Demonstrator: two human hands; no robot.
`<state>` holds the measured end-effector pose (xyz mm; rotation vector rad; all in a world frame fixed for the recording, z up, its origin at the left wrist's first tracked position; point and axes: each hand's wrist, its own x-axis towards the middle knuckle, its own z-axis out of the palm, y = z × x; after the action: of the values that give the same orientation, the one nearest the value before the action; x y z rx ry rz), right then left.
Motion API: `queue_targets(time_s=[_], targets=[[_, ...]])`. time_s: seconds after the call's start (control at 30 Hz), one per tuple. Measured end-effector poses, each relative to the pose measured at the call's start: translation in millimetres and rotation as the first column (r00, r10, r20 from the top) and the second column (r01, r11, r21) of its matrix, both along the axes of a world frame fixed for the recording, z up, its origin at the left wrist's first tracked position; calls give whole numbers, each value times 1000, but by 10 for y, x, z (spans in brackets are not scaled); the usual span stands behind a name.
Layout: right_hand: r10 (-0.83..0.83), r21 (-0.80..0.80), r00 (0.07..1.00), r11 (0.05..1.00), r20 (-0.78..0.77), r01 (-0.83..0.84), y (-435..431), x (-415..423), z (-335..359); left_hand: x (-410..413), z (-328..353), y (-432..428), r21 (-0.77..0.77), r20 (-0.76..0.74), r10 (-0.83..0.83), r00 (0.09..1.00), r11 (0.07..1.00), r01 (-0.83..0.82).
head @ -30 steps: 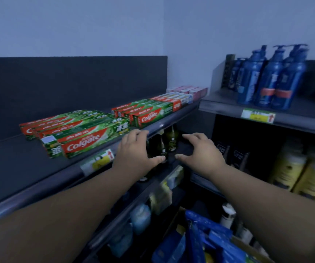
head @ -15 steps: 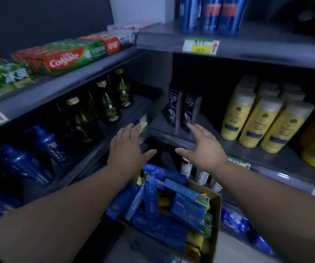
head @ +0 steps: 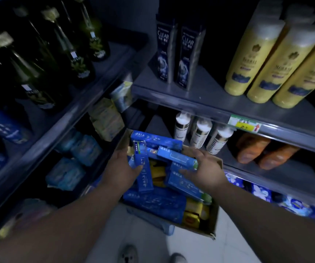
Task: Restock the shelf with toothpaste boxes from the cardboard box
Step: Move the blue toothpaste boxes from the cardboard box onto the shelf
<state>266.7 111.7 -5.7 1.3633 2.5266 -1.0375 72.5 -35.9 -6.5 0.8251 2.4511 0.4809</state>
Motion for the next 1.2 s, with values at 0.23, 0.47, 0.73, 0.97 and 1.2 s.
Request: queue_targets(time_s=[0.23,0.47,0.73,0.97,1.2], targets=[[32,-78,999,996,-30,-34,-406,-471,-388,-64,-422,-154,-26,82,-10,997,1000,12],[-8,-202,998,979,-60,-4,-675,-931,-698,-160,-589,-279,51,93,-3,996,999,-2],[-100,-242,993,967,-69,81,-745,-1107,-789,-226,-581,-313,97,136,22,990,995,-35],[-360,-515,905,833,-226,202,-816,-1000,-720,-214,-541,-169,140,358,86,930,980,-145],[-349,-582,856,810,-381,72,-833,-914,-649,-290,-479,-37,241,484,167,859,918,-314]])
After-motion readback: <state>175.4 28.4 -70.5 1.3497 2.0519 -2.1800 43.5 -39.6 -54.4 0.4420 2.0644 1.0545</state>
